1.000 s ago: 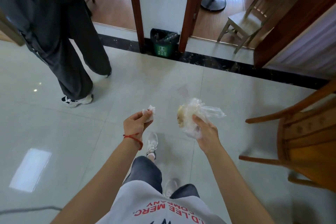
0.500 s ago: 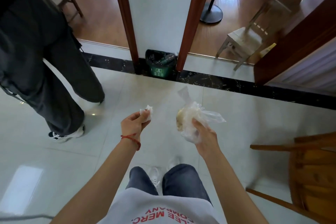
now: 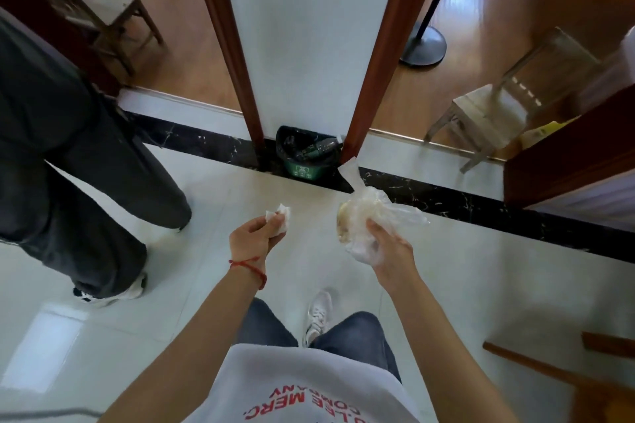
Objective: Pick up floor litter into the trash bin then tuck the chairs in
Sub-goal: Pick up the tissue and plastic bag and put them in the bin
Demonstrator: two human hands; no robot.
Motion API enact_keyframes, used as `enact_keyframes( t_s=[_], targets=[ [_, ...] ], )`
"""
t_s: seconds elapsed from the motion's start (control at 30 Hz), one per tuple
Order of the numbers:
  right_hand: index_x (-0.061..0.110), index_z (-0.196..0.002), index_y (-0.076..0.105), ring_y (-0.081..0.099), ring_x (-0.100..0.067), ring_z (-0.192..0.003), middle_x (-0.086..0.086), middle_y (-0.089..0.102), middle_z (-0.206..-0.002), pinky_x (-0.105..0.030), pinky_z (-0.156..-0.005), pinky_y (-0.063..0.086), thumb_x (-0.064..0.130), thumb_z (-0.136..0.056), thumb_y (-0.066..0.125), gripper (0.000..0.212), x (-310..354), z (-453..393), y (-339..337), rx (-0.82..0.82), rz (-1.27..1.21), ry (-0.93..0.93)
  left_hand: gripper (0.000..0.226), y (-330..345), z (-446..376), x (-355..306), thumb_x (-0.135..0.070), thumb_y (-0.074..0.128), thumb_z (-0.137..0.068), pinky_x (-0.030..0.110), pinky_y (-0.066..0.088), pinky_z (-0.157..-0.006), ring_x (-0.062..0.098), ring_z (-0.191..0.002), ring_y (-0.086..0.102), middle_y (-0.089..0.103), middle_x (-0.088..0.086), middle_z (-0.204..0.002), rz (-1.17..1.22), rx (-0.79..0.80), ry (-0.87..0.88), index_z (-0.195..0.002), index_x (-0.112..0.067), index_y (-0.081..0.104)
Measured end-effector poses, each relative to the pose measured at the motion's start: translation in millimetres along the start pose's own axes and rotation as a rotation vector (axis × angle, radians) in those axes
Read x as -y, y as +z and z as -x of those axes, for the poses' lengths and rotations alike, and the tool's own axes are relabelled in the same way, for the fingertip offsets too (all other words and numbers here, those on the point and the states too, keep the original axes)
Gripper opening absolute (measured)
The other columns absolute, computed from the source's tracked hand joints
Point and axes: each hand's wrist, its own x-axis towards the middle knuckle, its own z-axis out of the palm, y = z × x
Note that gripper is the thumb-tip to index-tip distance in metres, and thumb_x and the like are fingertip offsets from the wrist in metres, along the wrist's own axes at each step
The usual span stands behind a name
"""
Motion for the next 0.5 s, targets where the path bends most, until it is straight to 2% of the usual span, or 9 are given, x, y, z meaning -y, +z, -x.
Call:
enact_keyframes(
  t_s=[0.07,0.17,0.3,0.5],
  targets=[
    [0.012,-0.082,0.063,0.060,-0.021,-0.087,-0.002,0.064,-0.085,-0.037,-0.091,0.048,0.006,-0.079,0.070,0.009,17.6,-18.5,11.3,-0.006,0.018,0.010,0.007,14.2,-19.4,-9.2,-0.002,0.065,-0.080,0.021,0.057,-0.065,0.019,-0.078,0.061,0.063,0.008,-0.081,-0.009,-0.027,0.002,-0.074,-0.005,0.064],
    [0.012,-0.083,0.064,0.061,-0.020,-0.085,-0.002,0.065,-0.086,-0.039,-0.093,0.048,0.008,-0.080,0.069,0.008,34.5,-42.3,28.9,0.000,0.037,0.023,0.007,31.1,-46.7,-23.5,-0.003,0.065,-0.081,0.020,0.057,-0.065,0.017,-0.078,0.061,0.063,0.008,-0.081,-0.013,-0.023,-0.001,-0.074,-0.006,0.065],
    [0.012,-0.085,0.064,0.063,-0.020,-0.082,-0.002,0.066,-0.087,-0.041,-0.091,0.048,0.009,-0.081,0.068,0.007,52.3,-75.0,58.4,0.007,0.054,0.031,0.011,55.9,-91.7,-44.3,-0.002,0.065,-0.081,0.018,0.056,-0.063,0.013,-0.072,0.060,0.065,0.002,-0.070,-0.041,-0.021,-0.020,-0.070,-0.007,0.065],
    [0.016,-0.084,0.062,0.062,-0.024,-0.088,-0.004,0.064,-0.090,-0.040,-0.087,0.050,0.016,-0.080,0.069,0.008,78.5,-122.9,111.6,-0.066,0.068,0.042,0.014,95.4,-170.6,-85.0,-0.003,0.065,-0.081,0.017,0.056,-0.060,0.017,-0.075,0.059,0.061,0.007,-0.077,-0.075,0.036,-0.082,-0.069,-0.008,0.063]
  ],
)
